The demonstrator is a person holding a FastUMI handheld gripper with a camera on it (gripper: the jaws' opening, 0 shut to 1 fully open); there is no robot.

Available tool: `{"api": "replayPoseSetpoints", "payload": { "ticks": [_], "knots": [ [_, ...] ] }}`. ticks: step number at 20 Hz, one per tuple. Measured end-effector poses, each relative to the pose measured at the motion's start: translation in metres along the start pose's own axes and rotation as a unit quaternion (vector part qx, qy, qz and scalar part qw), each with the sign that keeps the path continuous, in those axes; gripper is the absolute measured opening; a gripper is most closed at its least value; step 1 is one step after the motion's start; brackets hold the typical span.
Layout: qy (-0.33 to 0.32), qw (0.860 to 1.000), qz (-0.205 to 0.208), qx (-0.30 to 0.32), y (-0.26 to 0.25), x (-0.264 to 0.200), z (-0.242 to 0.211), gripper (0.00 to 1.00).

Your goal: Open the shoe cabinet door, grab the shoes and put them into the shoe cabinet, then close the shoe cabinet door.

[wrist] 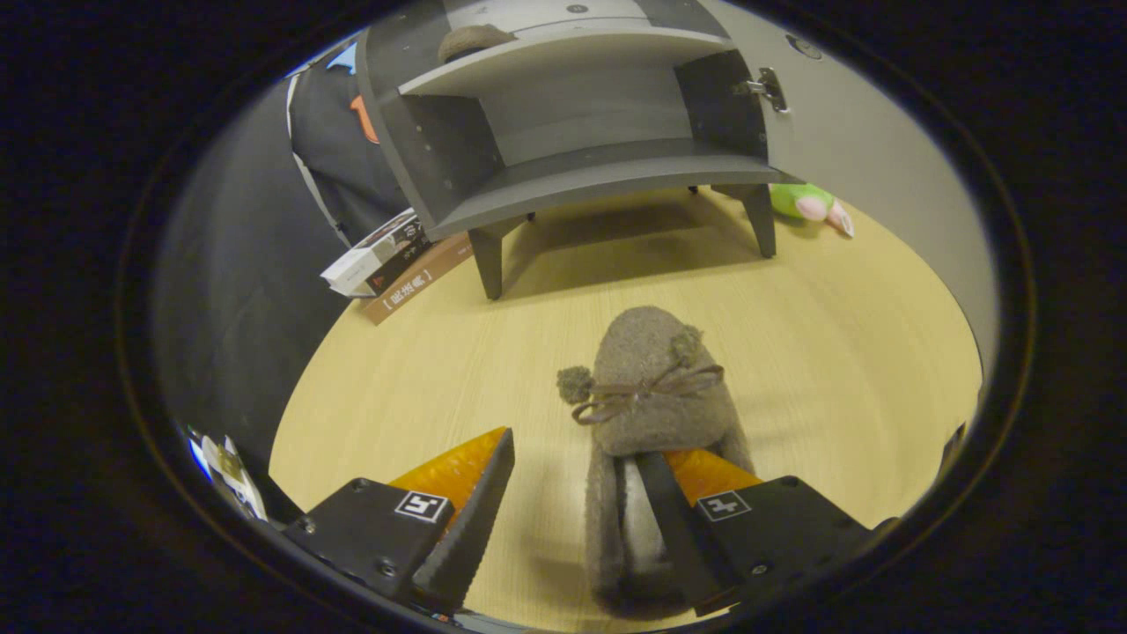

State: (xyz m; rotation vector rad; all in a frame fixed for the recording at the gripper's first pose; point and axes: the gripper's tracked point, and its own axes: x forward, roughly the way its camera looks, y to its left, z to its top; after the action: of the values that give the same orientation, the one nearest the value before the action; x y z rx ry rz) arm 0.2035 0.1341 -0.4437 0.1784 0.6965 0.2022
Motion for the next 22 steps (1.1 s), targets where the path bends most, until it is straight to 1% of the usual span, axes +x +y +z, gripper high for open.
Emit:
{"api": "replayPoseSetpoints", "payload": {
  "ticks": [2,4,5,7,9,11,13,14,16,19,22],
  "knots": [
    [0.016,1.0,-0.012,-0.002,-0.004,0.011,0.002,0.86],
    [0.022,0.999,-0.022,-0.007,-0.007,0.016,0.005,0.81],
    [0.024,0.999,-0.032,-0.014,-0.008,0.018,0.004,0.75],
    [0.026,0.998,-0.055,-0.02,-0.021,0.02,0.005,0.47],
    [0.031,0.998,-0.044,-0.035,-0.023,0.018,0.006,0.2],
    [0.041,0.997,-0.033,-0.05,-0.02,0.019,0.005,0.14],
    [0.057,0.997,-0.019,-0.038,-0.018,0.015,0.006,0.08],
    [0.056,0.998,-0.018,-0.034,-0.019,0.01,0.011,0.07],
    [0.039,0.998,-0.019,-0.045,-0.02,-0.001,0.026,0.07],
    [0.006,0.998,-0.017,-0.067,-0.017,-0.034,0.057,0.07],
    [-0.043,0.995,-0.013,-0.091,-0.005,-0.069,0.102,0.07]
  ]
}}
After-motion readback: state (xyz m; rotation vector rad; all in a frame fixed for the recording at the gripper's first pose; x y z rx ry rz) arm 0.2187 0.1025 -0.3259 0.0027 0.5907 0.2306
